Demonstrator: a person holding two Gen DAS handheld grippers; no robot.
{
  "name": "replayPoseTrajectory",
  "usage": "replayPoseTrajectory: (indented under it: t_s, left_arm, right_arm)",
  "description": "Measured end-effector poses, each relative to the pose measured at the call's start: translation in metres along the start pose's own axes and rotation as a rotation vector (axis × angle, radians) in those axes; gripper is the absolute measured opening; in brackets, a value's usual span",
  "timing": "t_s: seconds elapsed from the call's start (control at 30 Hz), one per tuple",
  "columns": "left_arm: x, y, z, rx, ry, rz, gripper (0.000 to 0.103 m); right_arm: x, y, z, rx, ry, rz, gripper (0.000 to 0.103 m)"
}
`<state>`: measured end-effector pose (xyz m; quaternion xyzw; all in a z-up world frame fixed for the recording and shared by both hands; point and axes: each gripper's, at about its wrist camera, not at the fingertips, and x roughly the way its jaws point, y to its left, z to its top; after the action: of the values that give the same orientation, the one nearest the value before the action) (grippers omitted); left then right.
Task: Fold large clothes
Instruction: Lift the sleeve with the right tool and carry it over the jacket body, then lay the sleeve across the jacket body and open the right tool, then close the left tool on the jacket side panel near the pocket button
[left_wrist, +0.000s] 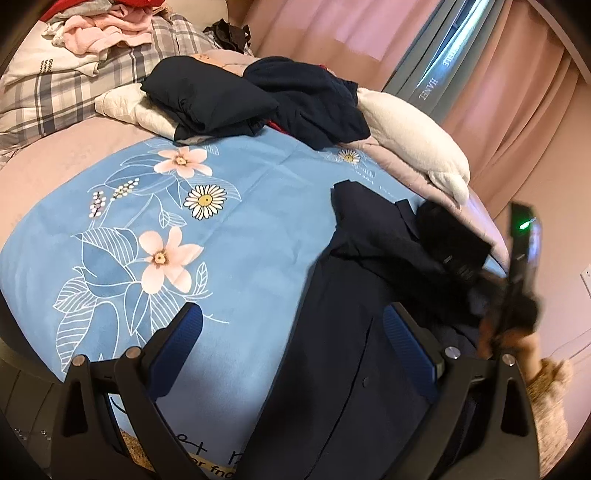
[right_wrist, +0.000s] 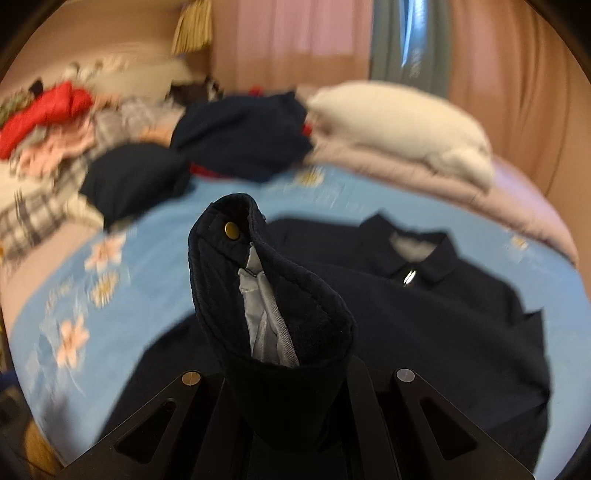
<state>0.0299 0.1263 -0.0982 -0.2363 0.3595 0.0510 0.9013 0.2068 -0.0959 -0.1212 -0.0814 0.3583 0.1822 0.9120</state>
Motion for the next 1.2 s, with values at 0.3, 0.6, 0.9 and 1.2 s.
replayPoseTrajectory:
  t_s: [0.3,0.6,0.9,1.2]
  left_arm:
    - [0.026,-0.003,-0.005,-0.003,0.073,-0.025,0.099]
    - [0.056,-0.039,0.014,-0.006,0.111,-0.162,0.102]
    - [0.134,-0.093,-0.001,0.019,0.234,-0.239,0.101]
    - [0.182,-0.11,-0.015,-0.004,0.31,-0.204,0.019]
  right_arm:
    - [0.032,0.004,-0.024,-0.003,0.168,0.084,0.025]
    - [-0.066,-0.039,-0.043,0.166,0.012,0.208,0.073]
    - [-0.103,-0.118,-0.125,0.426,0.027,0.046,0.075]
    - [-0.116,-0.151,-0.159,0.571,0.014,-0.054,0.075]
